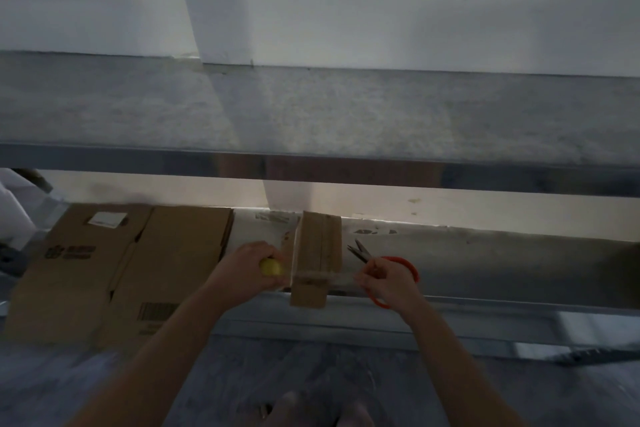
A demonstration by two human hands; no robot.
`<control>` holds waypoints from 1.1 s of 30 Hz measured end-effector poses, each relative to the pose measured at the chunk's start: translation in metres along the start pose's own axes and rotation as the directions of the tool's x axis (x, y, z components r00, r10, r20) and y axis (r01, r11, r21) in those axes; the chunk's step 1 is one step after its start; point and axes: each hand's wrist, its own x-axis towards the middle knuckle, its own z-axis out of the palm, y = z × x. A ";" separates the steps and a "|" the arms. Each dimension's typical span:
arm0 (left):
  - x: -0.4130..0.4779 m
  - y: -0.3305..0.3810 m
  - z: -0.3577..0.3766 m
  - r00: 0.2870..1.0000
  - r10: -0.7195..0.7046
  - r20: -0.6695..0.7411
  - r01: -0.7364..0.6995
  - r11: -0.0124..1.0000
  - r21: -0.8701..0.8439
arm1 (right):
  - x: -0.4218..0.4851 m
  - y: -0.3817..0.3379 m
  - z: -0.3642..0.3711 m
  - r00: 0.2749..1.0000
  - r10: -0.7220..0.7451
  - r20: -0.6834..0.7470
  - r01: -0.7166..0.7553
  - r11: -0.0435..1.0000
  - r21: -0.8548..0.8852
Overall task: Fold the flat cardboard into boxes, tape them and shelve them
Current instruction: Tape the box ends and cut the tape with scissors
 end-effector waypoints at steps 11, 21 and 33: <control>0.016 -0.015 0.012 0.997 -0.068 0.048 0.067 0.997 0.036 | 0.017 0.009 0.024 0.997 0.072 0.025 -0.073 0.997 0.037; 0.009 -0.030 0.026 0.996 -0.033 0.084 0.028 0.998 0.051 | 0.022 0.009 0.057 0.991 0.114 -0.071 -0.105 0.988 0.116; 0.016 -0.030 0.034 0.993 0.116 0.033 -0.119 0.987 0.105 | -0.018 0.003 0.096 0.939 0.046 -0.341 -0.022 0.997 0.073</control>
